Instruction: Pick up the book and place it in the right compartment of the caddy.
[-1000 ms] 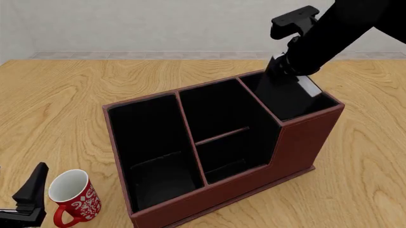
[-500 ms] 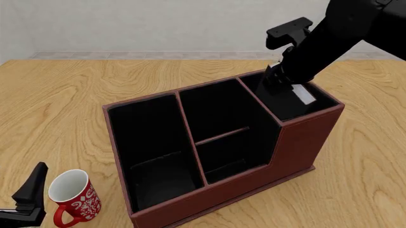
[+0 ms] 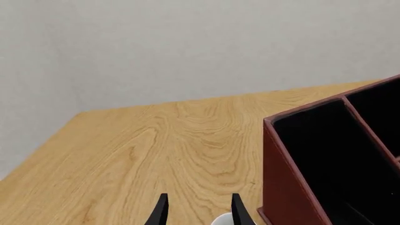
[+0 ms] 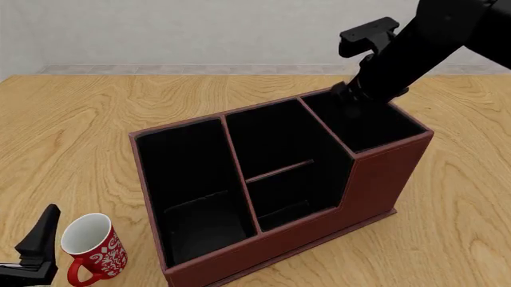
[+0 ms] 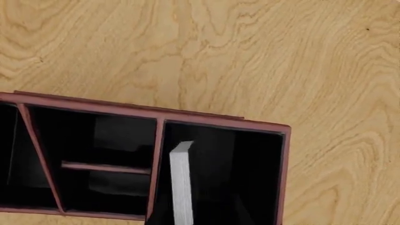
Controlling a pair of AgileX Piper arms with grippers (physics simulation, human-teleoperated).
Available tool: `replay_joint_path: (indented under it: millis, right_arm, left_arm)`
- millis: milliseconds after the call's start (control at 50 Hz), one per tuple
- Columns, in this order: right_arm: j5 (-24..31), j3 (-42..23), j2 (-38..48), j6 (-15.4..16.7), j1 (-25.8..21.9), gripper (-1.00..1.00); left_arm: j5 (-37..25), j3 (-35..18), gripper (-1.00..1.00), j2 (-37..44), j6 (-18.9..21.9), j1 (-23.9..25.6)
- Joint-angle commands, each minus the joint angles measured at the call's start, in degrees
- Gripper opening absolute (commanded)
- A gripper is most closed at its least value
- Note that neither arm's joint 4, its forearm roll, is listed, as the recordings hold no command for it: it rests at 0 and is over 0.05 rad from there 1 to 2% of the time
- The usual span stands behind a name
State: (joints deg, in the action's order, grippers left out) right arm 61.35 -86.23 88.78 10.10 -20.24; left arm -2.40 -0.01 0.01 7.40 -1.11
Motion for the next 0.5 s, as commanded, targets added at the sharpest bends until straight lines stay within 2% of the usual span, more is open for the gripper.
replay_joint_path:
  millis: [20, 320, 500]
  right_arm:
    - [0.2, -0.6, -0.2, -0.5, -0.1, 1.0]
    - [0.6, -0.8, -1.1, -0.1, 0.1, 1.0]
    - [2.1, -0.1, -6.0, 0.9, -1.1, 1.0]
  left_arm:
    - [0.0, 0.0, 1.0, 0.0, 0.0, 0.0]
    - [0.0, 0.0, 1.0, 0.0, 0.0, -0.2]
    - [0.0, 0.0, 1.0, 0.0, 0.0, 0.1]
